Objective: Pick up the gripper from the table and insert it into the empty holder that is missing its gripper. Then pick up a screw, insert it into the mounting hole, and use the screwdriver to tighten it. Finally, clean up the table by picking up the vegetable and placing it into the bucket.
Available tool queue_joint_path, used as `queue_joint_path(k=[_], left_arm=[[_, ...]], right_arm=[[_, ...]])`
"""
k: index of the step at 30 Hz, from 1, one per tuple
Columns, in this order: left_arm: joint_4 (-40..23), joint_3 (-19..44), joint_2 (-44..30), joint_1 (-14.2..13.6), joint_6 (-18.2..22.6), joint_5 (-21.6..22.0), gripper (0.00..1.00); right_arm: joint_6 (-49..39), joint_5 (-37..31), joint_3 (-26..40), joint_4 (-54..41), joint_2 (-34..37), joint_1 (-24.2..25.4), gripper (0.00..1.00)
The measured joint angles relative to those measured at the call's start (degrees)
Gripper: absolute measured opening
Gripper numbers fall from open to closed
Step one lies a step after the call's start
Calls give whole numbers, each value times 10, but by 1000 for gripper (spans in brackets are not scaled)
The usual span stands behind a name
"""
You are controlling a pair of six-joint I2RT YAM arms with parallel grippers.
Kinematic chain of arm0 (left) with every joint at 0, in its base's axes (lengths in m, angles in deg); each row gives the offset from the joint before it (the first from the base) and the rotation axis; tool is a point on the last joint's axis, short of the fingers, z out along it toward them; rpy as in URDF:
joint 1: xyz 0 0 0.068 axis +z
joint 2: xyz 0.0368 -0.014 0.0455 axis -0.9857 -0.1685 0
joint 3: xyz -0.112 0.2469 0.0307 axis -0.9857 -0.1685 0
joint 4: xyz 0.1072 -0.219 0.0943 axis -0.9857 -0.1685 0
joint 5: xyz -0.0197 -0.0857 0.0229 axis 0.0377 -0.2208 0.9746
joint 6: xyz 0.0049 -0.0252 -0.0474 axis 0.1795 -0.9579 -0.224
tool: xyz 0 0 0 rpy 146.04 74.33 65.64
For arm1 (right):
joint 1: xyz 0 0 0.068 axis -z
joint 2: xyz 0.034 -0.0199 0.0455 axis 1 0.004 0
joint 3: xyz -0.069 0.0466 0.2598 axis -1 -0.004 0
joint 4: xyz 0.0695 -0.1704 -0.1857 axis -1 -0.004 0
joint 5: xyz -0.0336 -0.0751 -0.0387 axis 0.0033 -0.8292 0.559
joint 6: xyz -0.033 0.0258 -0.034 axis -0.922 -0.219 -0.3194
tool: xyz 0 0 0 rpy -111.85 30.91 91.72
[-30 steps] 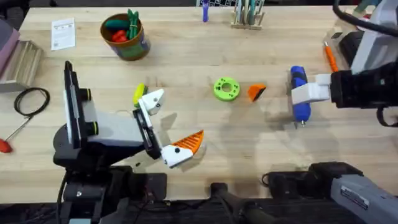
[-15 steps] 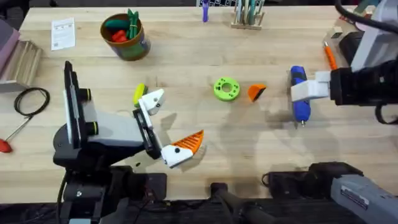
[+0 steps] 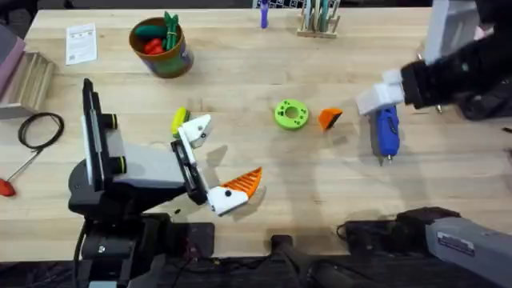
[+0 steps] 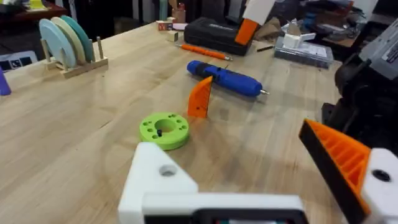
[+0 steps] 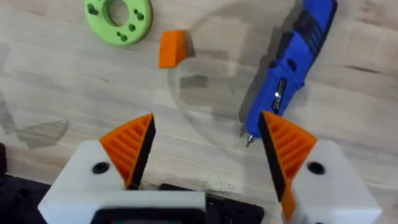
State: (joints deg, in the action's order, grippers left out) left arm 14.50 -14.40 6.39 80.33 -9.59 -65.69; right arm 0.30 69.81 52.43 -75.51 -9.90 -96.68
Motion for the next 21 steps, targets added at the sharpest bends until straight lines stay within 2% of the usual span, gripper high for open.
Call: queue_joint_path(k=[7,12,21], left_arm=[[0,0,0,0,0,0,985],[0,0,0,0,0,-1,986],[0,0,0,0,0,-1,986]], right_arm=[[-5,0,55,-1,72,-55,993],[-2,0,63,5,135,-98,992],[8,0,62,25,172,-107,992]])
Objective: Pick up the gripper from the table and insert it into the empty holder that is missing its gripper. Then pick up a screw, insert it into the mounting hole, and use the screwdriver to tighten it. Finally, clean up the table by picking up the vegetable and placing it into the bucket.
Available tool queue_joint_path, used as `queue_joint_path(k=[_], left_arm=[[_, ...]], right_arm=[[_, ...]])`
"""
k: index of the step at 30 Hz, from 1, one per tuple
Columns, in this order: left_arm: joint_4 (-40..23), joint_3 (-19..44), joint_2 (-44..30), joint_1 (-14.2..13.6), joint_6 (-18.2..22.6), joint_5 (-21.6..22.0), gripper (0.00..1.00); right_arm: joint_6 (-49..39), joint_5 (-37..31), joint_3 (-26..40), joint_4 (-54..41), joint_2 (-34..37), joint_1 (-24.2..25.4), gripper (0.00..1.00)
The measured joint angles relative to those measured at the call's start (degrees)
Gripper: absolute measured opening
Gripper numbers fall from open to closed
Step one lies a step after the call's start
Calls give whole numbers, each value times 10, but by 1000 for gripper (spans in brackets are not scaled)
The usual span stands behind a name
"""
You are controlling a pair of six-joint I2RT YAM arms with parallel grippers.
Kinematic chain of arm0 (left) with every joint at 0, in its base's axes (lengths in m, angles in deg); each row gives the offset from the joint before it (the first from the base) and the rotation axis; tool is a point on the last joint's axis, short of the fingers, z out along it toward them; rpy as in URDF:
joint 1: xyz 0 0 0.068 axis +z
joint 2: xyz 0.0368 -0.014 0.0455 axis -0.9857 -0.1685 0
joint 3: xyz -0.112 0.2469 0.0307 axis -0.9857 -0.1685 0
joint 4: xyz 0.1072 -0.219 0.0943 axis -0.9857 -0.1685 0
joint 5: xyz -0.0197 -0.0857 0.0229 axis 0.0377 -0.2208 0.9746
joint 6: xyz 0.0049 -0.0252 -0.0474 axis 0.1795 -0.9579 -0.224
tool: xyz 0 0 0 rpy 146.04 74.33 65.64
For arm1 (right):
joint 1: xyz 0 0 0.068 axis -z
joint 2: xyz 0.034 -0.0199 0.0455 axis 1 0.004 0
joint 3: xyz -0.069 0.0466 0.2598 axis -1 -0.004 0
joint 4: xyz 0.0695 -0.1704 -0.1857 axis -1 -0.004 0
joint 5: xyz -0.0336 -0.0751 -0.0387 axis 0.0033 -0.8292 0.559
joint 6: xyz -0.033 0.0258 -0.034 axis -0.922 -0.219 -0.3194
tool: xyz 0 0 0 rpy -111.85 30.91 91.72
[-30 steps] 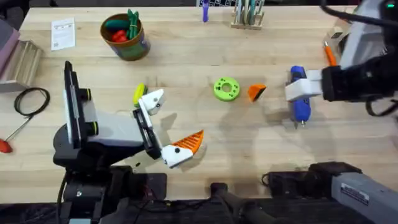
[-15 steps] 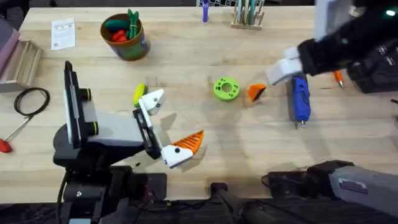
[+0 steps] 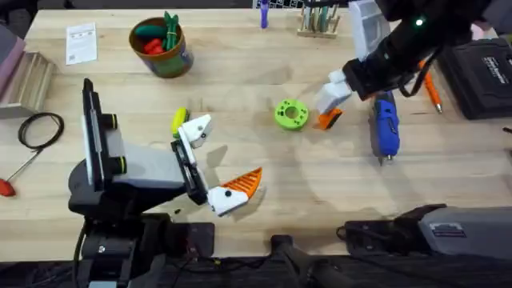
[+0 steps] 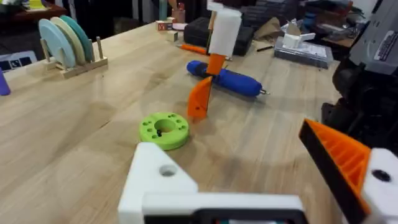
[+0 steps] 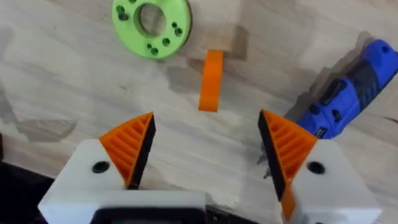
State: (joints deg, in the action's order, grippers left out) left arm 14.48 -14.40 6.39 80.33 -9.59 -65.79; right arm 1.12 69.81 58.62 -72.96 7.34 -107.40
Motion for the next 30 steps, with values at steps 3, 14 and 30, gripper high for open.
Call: queue_joint_path(k=[3,14,30], left_arm=[[0,0,0,0,0,0,985],[0,0,0,0,0,0,985],[0,0,0,0,0,0,985]], right_arm=[[2,0,-11,21,0,0,992],[5,0,-69,59,8,0,992],[23,-16,-69,79,57,-3,948]])
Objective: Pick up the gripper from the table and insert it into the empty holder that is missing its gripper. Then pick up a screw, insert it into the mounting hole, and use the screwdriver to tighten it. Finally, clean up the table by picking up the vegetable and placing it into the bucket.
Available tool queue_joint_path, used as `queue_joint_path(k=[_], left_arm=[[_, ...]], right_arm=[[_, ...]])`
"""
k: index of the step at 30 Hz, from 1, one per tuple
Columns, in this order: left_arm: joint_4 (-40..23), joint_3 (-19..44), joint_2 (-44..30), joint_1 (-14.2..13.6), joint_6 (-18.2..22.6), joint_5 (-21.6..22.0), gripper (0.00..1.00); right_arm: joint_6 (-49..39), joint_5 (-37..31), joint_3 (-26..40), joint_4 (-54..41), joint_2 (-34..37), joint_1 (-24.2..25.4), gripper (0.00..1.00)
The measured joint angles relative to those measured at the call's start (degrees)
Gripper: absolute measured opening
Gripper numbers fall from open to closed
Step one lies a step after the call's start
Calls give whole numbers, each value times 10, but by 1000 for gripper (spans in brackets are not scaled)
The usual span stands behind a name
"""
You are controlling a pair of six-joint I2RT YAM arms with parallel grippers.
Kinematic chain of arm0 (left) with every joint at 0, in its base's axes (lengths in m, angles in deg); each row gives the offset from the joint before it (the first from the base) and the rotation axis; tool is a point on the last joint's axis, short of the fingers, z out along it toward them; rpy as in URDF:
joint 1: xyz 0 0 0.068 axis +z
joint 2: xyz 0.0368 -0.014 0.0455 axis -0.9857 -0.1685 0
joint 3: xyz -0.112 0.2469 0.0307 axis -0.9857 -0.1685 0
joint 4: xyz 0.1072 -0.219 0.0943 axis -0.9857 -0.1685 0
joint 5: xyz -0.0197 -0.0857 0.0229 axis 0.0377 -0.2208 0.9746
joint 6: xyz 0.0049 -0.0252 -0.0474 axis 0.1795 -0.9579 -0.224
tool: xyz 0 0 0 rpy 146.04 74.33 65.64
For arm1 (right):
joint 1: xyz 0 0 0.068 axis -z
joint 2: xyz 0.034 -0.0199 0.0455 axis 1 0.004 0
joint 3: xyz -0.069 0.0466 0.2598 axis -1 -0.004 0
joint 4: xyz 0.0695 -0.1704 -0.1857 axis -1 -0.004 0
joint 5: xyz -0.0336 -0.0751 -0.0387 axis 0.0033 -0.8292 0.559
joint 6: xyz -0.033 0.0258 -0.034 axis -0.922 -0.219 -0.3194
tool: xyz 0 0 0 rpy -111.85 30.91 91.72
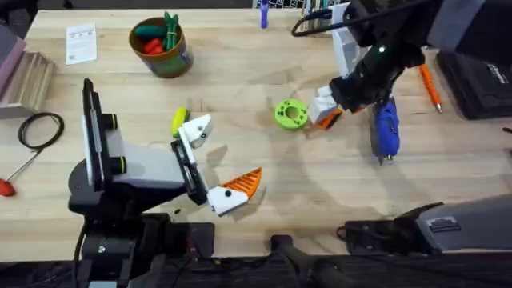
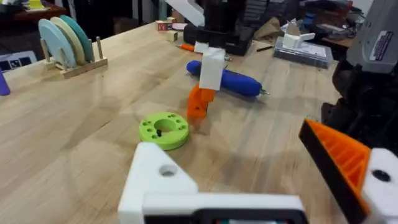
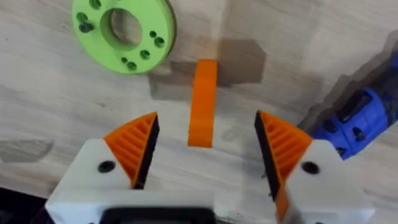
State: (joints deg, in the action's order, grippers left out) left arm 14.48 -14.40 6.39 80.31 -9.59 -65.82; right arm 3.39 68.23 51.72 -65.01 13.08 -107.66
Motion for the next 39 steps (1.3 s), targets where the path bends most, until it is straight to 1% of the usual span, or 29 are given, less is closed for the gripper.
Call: queue_joint_path(k=[5,7,9,13,14,17,18,19,31,34,39], left_arm=[[0,0,0,0,0,0,985],[0,0,0,0,0,0,985],[0,0,0,0,0,0,985],[0,0,0,0,0,0,985],[0,0,0,0,0,0,985],[0,0,0,0,0,0,985],[0,0,0,0,0,0,985],[0,0,0,0,0,0,985],[0,0,0,0,0,0,985],[0,0,0,0,0,0,985],[0,0,0,0,0,0,985]], right_arm=[[2,0,0,2,0,-5,812],[2,0,0,4,0,-7,714],[3,0,0,5,0,-7,587],[4,0,0,5,0,-7,441],[4,0,0,5,0,-7,386],[4,0,0,5,0,-7,153],[4,0,0,5,0,-7,57],[6,0,0,5,0,-7,22],[14,0,0,4,-8,-7,11],[22,0,0,4,-45,-7,10],[46,0,0,21,-153,-7,10]])
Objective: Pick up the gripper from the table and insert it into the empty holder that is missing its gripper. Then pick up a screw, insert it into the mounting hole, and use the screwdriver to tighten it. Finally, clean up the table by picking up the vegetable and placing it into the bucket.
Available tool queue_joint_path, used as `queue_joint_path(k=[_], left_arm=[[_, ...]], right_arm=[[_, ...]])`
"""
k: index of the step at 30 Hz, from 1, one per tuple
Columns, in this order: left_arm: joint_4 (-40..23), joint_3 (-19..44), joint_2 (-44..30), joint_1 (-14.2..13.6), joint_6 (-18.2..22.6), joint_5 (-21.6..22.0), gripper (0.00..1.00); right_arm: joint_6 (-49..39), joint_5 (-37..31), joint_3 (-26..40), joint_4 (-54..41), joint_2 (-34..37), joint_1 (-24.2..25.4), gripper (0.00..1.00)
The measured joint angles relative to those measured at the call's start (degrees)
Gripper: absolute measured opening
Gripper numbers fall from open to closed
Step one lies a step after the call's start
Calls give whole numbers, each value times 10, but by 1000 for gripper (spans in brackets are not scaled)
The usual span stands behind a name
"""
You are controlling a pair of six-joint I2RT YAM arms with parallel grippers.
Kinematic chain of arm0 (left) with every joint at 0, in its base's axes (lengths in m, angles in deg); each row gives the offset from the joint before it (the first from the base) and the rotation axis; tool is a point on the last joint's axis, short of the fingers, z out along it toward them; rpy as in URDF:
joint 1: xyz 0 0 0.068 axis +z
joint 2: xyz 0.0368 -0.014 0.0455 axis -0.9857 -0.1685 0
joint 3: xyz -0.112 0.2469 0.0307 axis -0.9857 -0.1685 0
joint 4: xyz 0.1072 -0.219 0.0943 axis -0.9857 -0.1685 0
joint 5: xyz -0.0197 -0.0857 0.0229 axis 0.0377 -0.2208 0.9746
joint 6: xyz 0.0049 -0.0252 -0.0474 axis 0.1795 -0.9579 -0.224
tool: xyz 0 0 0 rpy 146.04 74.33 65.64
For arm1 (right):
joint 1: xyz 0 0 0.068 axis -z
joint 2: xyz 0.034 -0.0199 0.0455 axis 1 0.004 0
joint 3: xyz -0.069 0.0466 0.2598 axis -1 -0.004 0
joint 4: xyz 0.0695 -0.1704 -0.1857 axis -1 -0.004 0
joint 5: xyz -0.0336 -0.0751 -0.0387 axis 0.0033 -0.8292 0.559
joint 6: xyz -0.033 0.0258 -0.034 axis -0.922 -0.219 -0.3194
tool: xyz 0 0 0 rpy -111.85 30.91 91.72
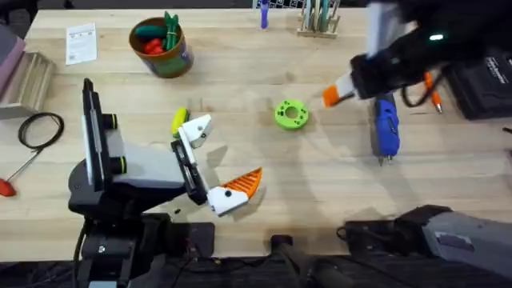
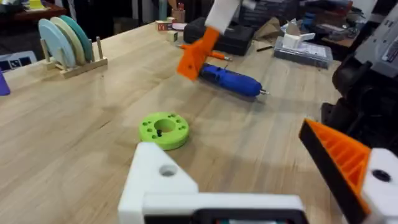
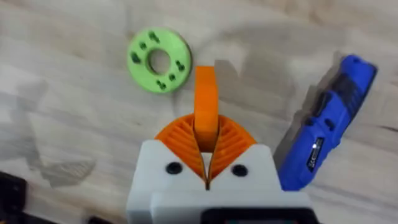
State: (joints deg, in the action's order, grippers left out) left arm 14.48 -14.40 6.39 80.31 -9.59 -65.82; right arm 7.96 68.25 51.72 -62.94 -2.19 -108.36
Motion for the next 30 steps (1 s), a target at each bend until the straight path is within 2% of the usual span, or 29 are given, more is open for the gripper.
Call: queue_joint_path(k=[5,9,13,18,23,30], left_arm=[[0,0,0,0,0,0,985],[0,0,0,0,0,0,985],[0,0,0,0,0,0,985],[0,0,0,0,0,0,985],[0,0,0,0,0,0,985],[0,0,0,0,0,0,985]], right_arm=[[19,32,0,48,-82,0,9],[39,102,-5,116,-113,0,9],[66,176,-45,199,-128,0,9],[114,308,-128,337,-127,8,9],[188,445,-213,485,-127,45,9],[239,620,-266,540,-81,106,9]])
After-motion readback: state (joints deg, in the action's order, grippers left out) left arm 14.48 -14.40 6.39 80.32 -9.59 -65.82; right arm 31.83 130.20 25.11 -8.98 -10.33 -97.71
